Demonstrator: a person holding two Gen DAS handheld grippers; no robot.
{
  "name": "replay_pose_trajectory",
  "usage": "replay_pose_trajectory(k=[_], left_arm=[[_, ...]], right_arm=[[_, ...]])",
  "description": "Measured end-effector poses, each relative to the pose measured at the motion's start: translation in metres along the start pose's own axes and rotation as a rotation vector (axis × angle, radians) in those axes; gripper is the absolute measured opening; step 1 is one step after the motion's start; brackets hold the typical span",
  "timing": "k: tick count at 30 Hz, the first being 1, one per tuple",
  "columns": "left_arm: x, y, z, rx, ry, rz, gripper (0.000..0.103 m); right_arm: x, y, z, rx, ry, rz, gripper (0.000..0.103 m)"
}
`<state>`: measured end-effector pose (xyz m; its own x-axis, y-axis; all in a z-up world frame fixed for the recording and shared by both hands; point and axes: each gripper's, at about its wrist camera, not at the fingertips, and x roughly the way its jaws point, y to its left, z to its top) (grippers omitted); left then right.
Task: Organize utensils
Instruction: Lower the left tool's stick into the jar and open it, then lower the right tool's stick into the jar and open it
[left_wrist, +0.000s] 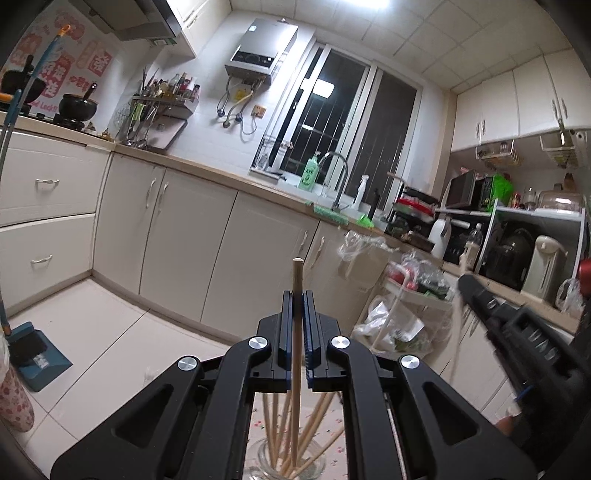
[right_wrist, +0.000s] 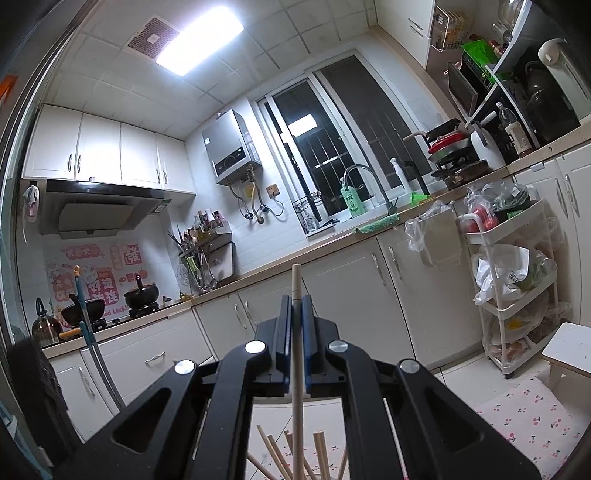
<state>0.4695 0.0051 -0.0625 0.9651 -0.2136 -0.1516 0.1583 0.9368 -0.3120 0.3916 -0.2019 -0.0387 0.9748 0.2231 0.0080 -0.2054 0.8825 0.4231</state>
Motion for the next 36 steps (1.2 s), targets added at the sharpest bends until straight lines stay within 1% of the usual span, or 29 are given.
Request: replay_pose_trajectory(k=[6,16,17,20,22,24,25,26,27,28,29,33,35,36], left_arm=[[0.025,0.008,-0.023,0.027,0.081,0.032,0.005],[0.051,0.007,-0.049,0.09,0.186,0.04,0.005],[0.055,0.006,-0.053,0.107,0.215,0.038,0.005],[0.061,0.006,-0.063,0.133,0.268,0.04,0.007],[0.058,0.007,-0.065,0.139,0.27,0.041,0.008],[0.051,0.009,-0.064,0.141,0.27,0.034,0.014],[0.047,0.01,-0.063,0.142,0.268,0.032,0.022],[0.044,0.01,-0.062,0.143,0.265,0.036,0.036],[0.039,0.011,-0.061,0.141,0.258,0.047,0.047],[0.031,0.015,-0.06,0.132,0.24,0.061,0.064],[0.025,0.017,-0.059,0.122,0.226,0.073,0.07],[0.004,0.035,-0.058,0.08,0.215,0.095,0.07],[-0.005,0.05,-0.059,0.044,0.206,0.118,0.072],[-0.008,0.056,-0.06,0.024,0.199,0.114,0.072]], right_arm=[[0.002,-0.005,-0.002,0.009,0.003,-0.008,0.006],[0.003,-0.009,-0.005,0.017,0.007,-0.007,0.006],[0.003,-0.009,-0.005,0.018,0.007,-0.008,0.006],[0.004,-0.011,-0.007,0.021,0.009,-0.012,0.006],[0.005,-0.012,-0.008,0.023,0.011,-0.015,0.006],[0.007,-0.013,-0.01,0.026,0.013,-0.017,0.006],[0.008,-0.013,-0.01,0.028,0.014,-0.017,0.006],[0.008,-0.014,-0.011,0.031,0.015,-0.018,0.006],[0.009,-0.014,-0.011,0.034,0.015,-0.018,0.006],[0.01,-0.014,-0.012,0.039,0.013,-0.016,0.006],[0.01,-0.013,-0.012,0.04,0.011,-0.013,0.006],[0.018,-0.006,-0.016,0.036,-0.002,-0.003,0.006],[0.025,-0.003,-0.021,0.032,-0.003,-0.005,0.006],[0.029,-0.003,-0.024,0.032,0.002,-0.006,0.006]])
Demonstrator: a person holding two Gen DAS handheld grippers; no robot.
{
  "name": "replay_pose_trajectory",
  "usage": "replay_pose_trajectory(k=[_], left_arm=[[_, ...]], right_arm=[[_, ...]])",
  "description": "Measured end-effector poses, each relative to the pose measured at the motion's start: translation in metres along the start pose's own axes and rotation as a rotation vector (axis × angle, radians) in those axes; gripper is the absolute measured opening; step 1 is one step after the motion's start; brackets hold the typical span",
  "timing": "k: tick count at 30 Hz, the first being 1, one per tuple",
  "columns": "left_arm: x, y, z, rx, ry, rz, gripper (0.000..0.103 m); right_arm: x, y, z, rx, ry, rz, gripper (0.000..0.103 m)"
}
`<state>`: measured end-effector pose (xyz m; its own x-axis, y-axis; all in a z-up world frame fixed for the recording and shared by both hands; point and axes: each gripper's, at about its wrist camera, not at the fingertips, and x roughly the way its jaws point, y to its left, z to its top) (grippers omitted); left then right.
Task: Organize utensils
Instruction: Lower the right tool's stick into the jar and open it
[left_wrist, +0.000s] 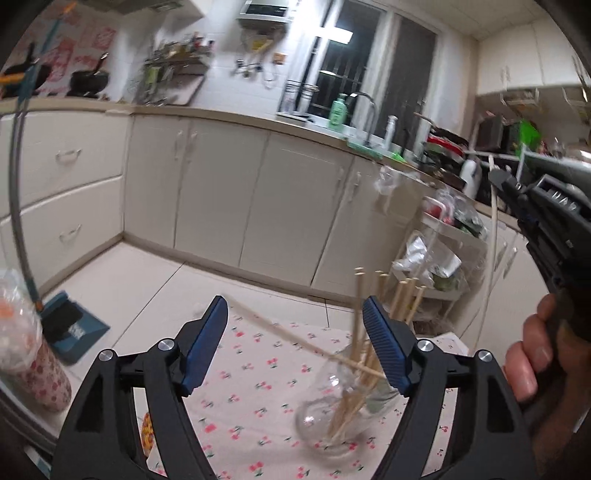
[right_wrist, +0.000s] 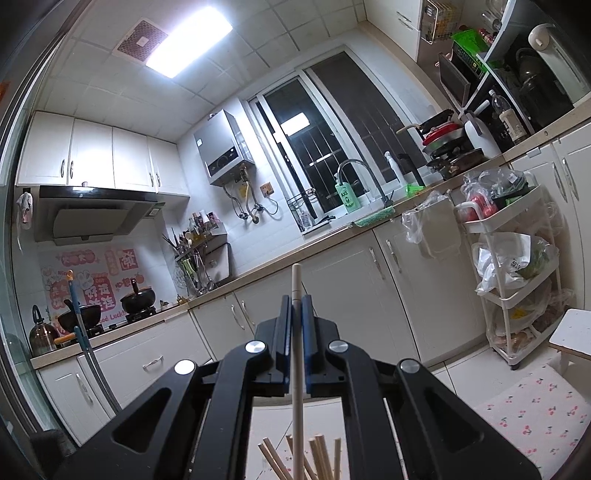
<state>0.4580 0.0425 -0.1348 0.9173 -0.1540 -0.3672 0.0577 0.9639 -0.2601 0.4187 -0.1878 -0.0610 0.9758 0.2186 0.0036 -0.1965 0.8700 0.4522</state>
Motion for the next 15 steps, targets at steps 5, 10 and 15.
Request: replay_pose_trajectory(k=[5,10,15], left_arm=[[0.0,0.021,0.002,-0.063,-0.022,-0.052,0.072],[0.01,0.026,0.001,-0.12,0.016,-0.124,0.072],[0.029,0.043,-0.008,-0.264,0.083,-0.16,0.072]], right_arm=[[0.018,-0.001,-0.021,0.013,0.048,-0.01,0.006],[0.023,0.003,-0.031,-0.008,0.025,-0.025,0.006],[0.029,0.012,-0.042,-0.103,-0.026,-0.05,0.006]])
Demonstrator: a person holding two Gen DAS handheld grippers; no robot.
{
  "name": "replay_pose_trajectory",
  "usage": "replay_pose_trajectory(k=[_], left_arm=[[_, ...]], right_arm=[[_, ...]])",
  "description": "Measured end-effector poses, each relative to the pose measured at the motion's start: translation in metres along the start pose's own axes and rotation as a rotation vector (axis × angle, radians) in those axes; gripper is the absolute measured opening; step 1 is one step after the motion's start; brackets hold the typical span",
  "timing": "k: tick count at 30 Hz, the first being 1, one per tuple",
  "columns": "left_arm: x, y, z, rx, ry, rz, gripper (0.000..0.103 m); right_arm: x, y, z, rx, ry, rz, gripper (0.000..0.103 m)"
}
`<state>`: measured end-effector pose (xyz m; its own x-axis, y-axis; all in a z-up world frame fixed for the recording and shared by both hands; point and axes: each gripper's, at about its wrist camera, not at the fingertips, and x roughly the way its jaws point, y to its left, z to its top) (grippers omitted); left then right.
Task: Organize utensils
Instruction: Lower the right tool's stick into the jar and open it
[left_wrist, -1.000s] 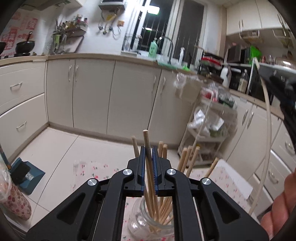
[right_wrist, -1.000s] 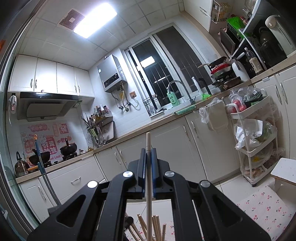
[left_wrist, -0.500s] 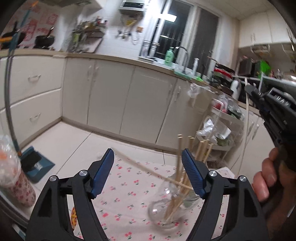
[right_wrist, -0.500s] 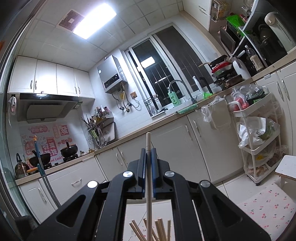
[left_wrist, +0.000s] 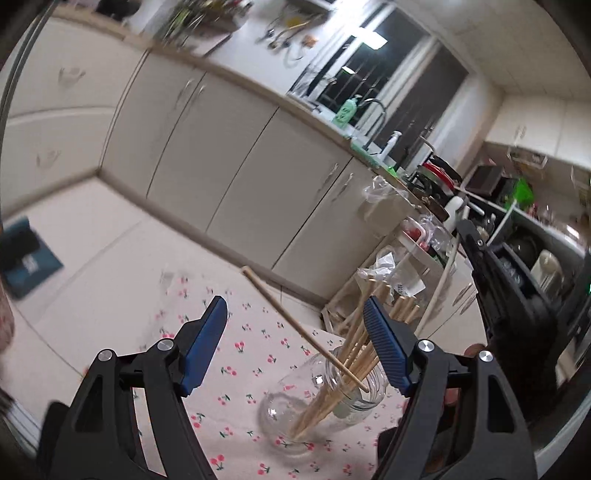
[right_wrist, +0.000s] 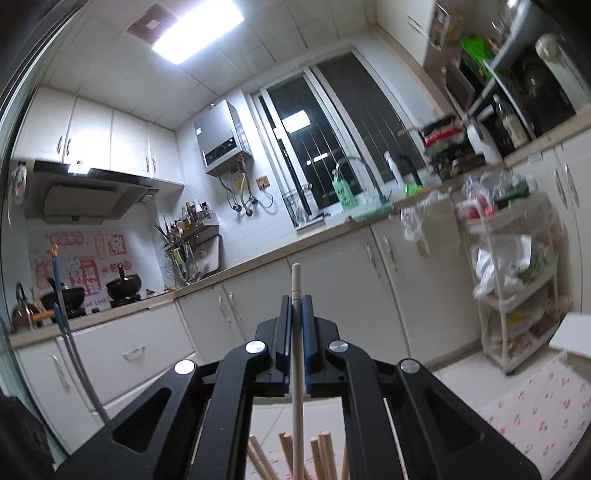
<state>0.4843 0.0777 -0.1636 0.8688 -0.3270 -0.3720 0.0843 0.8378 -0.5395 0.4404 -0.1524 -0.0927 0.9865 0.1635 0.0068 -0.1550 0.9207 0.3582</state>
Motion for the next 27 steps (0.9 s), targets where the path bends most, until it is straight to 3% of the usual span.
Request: replay_pose_trajectory(k=[17,19,21,27], left_arm=[[0.008,-0.002,0.006,-0.022,-0.026,-0.018,0.072],[0.01,-0.007,0.009,-0.018,-0.029,-0.022,0.072],[0.012,-0.012,0.013,-0.014,-0.03,-0.029,0.072],[0.022,-0.032,0.026,0.007,-0.02,-0.06,0.072]], right_arm=[[-0.019,-0.007,-0.049,-0.081,0.158,0.018,0.007],[-0.025,-0.008,-0.053,-0.088,0.191,0.028,0.015],[-0.033,-0.009,-0.055,-0.102,0.221,0.037,0.032],[-0.07,-0.029,-0.045,-0.089,0.282,0.011,0.051]])
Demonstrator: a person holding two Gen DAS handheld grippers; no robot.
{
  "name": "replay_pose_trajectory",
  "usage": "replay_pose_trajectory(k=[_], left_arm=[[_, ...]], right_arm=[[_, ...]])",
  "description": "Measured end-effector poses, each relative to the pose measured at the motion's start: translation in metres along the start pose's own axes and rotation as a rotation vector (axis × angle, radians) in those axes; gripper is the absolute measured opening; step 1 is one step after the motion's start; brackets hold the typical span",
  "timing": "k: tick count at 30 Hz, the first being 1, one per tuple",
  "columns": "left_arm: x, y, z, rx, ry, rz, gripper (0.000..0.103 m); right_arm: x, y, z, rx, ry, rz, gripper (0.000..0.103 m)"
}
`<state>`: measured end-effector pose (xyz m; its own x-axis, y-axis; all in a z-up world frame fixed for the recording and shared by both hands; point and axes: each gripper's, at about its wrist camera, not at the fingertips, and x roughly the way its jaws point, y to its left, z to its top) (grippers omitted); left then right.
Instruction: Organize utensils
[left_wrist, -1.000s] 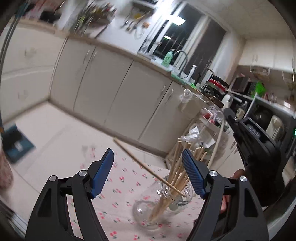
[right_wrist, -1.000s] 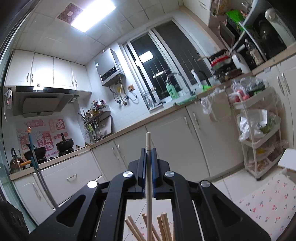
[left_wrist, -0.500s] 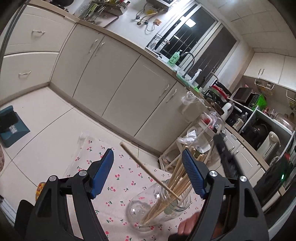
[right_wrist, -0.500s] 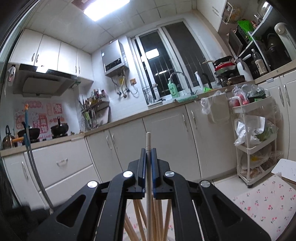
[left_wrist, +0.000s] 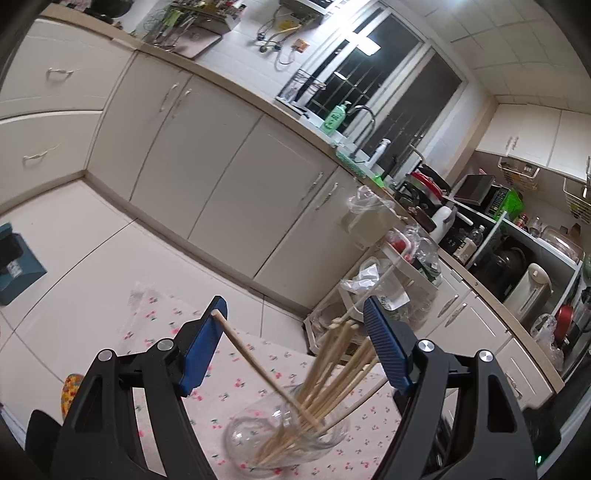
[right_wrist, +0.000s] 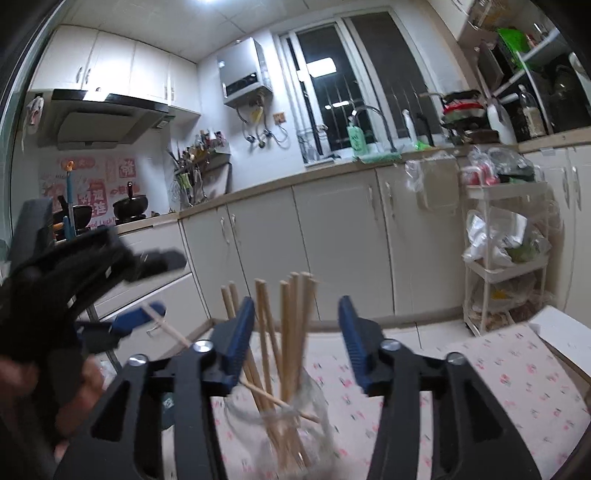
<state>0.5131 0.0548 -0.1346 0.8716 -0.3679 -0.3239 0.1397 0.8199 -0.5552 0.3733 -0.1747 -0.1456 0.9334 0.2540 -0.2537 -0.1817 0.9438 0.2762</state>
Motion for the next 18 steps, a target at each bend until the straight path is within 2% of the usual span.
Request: replay_pose_trajectory(k=[3,10,15,18], left_arm=[[0.006,-0.021,0.008,0.035,0.008,-0.024,0.073],[0.014,-0.077,0.021,0.122,0.037,-0.072,0.074],[-0.006,-0.112,0.031,0.191,-0.005,-0.083,0.077],[-0.037,-0.102,0.04,0.139,-0.072,-0.05,0.079]], right_arm=[[-0.022,-0.017,-0.005,0.031,0.038,-0.035,0.058],[-0.067,-0.059,-0.019,0.119,0.119,-0.103,0.059],[-0.083,-0.073,-0.018,0.152,0.145,-0.125,0.06],[-0.095,-0.075,-0.016,0.16,0.136,-0.127,0.065]])
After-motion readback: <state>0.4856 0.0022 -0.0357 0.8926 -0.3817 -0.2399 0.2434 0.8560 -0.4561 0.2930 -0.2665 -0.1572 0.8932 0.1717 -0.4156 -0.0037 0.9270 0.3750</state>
